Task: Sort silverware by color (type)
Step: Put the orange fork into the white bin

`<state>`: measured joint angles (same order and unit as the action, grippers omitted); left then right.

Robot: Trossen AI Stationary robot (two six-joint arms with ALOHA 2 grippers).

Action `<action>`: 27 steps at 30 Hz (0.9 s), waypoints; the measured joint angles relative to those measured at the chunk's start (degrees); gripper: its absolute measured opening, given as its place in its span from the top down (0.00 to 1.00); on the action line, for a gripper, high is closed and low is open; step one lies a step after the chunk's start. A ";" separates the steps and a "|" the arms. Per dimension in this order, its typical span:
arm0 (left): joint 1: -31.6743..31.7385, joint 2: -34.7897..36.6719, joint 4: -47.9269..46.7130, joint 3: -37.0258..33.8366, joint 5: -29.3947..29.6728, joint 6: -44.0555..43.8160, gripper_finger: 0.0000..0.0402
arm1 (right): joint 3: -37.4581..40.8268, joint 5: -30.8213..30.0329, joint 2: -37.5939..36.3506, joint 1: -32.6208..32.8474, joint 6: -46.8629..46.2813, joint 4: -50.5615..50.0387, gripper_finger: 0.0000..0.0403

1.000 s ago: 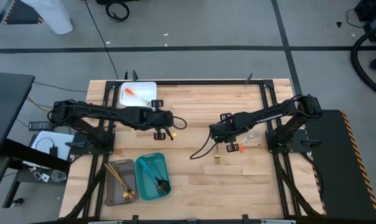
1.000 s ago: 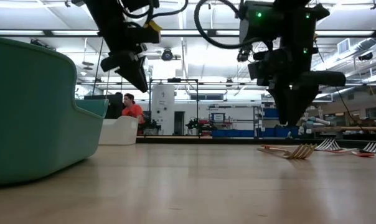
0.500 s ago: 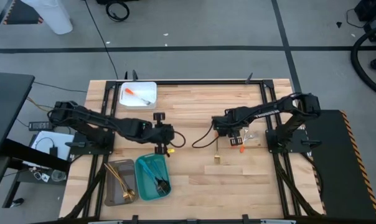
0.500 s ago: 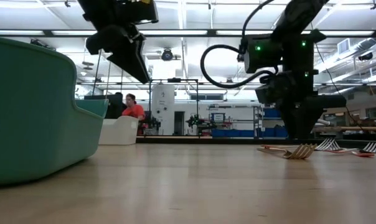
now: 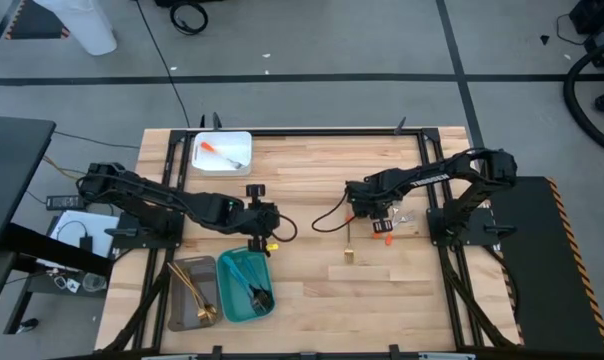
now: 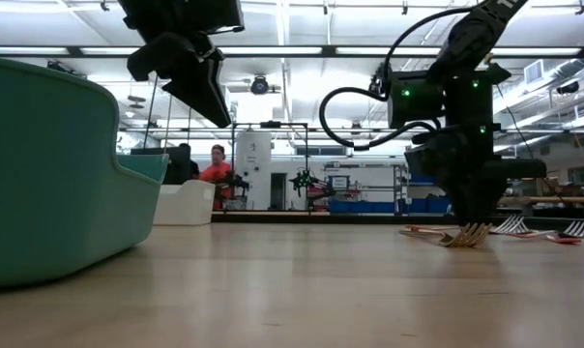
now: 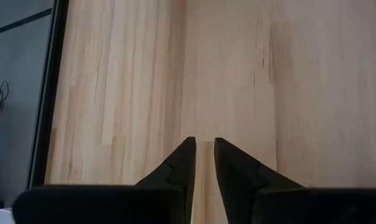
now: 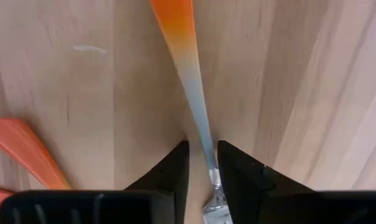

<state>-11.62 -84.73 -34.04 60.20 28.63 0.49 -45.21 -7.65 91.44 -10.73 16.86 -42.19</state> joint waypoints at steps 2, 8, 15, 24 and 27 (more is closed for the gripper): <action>0.13 0.00 0.00 0.00 -0.01 0.07 0.84 | 0.02 0.82 0.04 -0.27 0.06 0.13 0.81; 0.20 0.00 0.02 0.00 -0.01 -0.28 0.84 | 0.11 1.65 0.07 -0.29 0.13 0.28 0.96; 0.30 0.00 -1.91 -0.02 -0.01 0.05 0.84 | -2.11 1.69 -1.71 -0.16 -5.53 -3.67 0.93; 0.89 0.00 0.30 -0.02 -0.69 -8.15 0.84 | -4.39 6.21 -7.00 0.48 -15.67 3.95 0.94; 1.59 0.00 4.04 -0.91 -1.75 -11.68 0.84 | -4.39 6.16 -7.82 1.03 -20.71 10.50 0.94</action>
<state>-10.02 -84.73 -30.00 59.30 26.88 -11.18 -49.60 -1.49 83.62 -9.70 -3.85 -31.69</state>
